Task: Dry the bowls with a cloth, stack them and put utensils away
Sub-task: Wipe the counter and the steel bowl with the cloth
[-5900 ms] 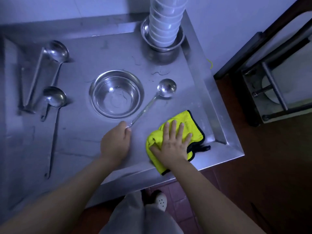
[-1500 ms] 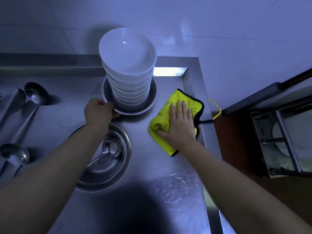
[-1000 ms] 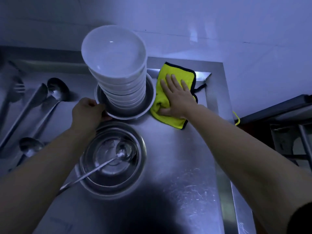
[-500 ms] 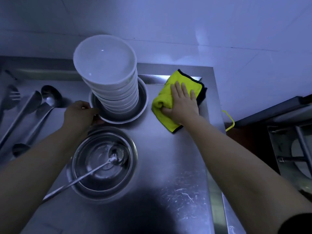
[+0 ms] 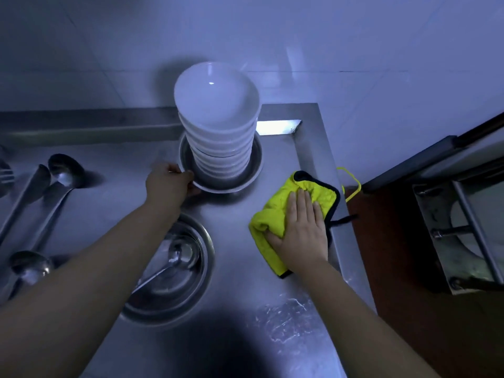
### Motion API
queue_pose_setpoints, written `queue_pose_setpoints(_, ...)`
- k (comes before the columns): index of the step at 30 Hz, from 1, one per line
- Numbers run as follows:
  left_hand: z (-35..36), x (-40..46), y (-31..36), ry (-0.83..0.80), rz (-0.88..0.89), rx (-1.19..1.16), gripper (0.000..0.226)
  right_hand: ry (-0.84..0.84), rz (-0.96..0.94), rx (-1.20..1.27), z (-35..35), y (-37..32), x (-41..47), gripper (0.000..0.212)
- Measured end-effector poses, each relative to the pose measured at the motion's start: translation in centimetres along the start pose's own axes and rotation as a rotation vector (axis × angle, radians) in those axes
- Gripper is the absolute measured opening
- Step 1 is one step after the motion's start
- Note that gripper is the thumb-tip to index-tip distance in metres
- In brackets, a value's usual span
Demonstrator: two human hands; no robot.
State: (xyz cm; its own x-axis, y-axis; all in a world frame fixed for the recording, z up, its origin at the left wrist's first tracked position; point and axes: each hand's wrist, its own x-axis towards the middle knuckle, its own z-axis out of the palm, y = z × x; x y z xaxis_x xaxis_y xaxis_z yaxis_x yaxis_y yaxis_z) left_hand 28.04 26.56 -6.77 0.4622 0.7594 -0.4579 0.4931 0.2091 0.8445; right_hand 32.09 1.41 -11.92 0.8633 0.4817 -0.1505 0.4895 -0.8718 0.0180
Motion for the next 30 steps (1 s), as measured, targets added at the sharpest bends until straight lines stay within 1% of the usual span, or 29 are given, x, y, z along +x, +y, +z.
queue_pose_setpoints(2, 1.3, 0.3, -0.3, -0.036, -0.015, -0.069, 0.021, 0.026, 0.038, 0.032, 0.3, -0.2, -1.7, 0.097)
queue_pose_setpoints(3, 2.1, 0.5, -0.5, -0.057, -0.019, -0.092, 0.020, 0.035, 0.058, 0.049, 0.4, -0.3, -2.5, 0.097)
queue_pose_setpoints(6, 3.9, 0.6, -1.0, -0.111, -0.012, -0.114, 0.006, 0.025, 0.099, 0.083, 0.6, -0.4, -4.5, 0.098)
queue_pose_setpoints(9, 5.8, 0.6, -1.4, -0.137, -0.019, -0.168, 0.022, 0.016, 0.119, 0.095, 0.9, -0.4, -6.7, 0.101)
queue_pose_setpoints(10, 6.3, 0.4, -1.4, -0.144, -0.011, -0.174, 0.024, 0.009, 0.125, 0.094, 0.8, -0.5, -7.5, 0.103)
queue_pose_setpoints(13, 7.7, -0.4, -1.4, -0.155, -0.006, -0.187, 0.022, -0.029, 0.150, 0.082, 0.1, -0.7, -8.6, 0.107)
queue_pose_setpoints(16, 8.3, -0.9, -1.5, -0.171, -0.005, -0.229, 0.014, -0.046, 0.165, 0.109, 0.1, -1.1, -7.7, 0.114)
queue_pose_setpoints(19, 7.6, -1.5, -1.6, -0.234, -0.023, -0.252, 0.006, -0.020, 0.119, 0.072, 0.4, -1.3, -5.0, 0.123)
queue_pose_setpoints(22, 5.2, -2.7, -1.8, -0.229, -0.082, -0.218, 0.014, -0.073, 0.006, -0.087, -0.7, -0.1, -1.0, 0.125)
queue_pose_setpoints(24, 3.0, -3.8, -2.6, -0.197, -0.080, -0.210, 0.012, -0.111, -0.054, -0.197, -1.8, 1.0, 1.2, 0.120)
queue_pose_setpoints(26, 1.1, -5.4, -3.7, -0.160, -0.039, -0.193, 0.011, -0.150, -0.104, -0.283, -2.4, 2.0, 1.8, 0.113)
queue_pose_setpoints(28, -0.3, -7.4, -5.2, -0.135, 0.002, -0.189, 0.016, -0.156, -0.143, -0.346, -2.5, 2.7, 0.3, 0.107)
queue_pose_setpoints(30, -1.0, -9.5, -6.8, -0.143, 0.011, -0.183, 0.016, -0.161, -0.168, -0.385, -2.1, 3.4, -2.5, 0.100)
